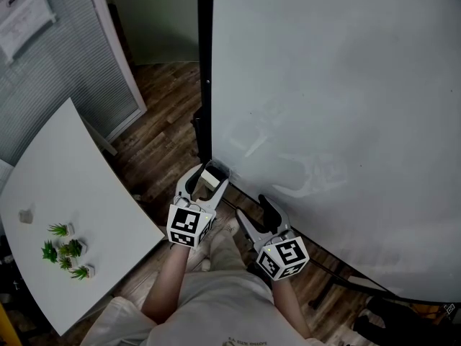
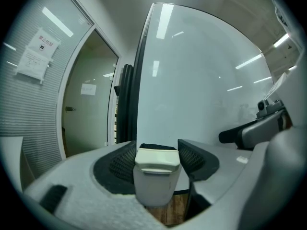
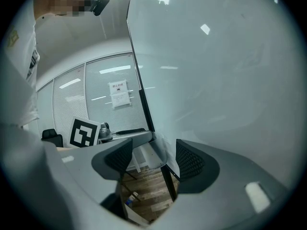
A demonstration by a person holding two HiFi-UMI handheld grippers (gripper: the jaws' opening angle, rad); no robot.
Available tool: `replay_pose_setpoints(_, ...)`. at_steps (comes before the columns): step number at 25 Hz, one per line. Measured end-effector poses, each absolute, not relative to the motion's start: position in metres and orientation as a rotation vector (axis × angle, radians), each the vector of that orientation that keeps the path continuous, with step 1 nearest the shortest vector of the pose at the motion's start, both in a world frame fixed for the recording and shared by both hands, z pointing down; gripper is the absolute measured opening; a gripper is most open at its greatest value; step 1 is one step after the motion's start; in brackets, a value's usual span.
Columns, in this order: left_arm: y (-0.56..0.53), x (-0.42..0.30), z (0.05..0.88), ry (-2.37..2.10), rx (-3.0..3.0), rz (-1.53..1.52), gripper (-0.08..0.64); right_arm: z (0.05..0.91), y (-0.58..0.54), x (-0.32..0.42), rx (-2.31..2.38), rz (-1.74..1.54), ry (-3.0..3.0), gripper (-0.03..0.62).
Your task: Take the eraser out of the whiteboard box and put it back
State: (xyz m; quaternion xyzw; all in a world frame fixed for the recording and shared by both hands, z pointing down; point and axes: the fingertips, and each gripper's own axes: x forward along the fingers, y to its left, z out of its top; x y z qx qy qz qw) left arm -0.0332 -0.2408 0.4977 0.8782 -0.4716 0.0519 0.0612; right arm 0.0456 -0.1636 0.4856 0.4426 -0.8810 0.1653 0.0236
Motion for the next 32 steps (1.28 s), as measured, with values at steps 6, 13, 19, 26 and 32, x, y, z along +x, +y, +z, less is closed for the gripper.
replay_pose_setpoints(6, -0.241, -0.036, 0.497, -1.444, 2.644, 0.133, 0.268, 0.483, -0.163, 0.049, 1.390, 0.497, -2.730, 0.283)
replay_pose_setpoints(13, -0.233, -0.042, 0.479, -1.469, 2.655, 0.077, 0.265, 0.477, -0.157, 0.047, 1.399, 0.469, -2.744, 0.282)
replay_pose_setpoints(19, -0.219, -0.047, 0.465, -1.492, 2.673, 0.062, 0.259, 0.467, -0.150, 0.045, 1.409, 0.435, -2.762, 0.282)
replay_pose_setpoints(26, -0.201, -0.054, 0.453, -1.515, 2.699, 0.056, 0.252, 0.451, -0.142, 0.049, 1.500, 0.340, -2.767, 0.228)
replay_pose_setpoints(32, -0.189, -0.062, 0.443, -1.527, 2.687, 0.025, 0.200, 0.439, -0.137, 0.050, 1.502, 0.303, -2.813, 0.193)
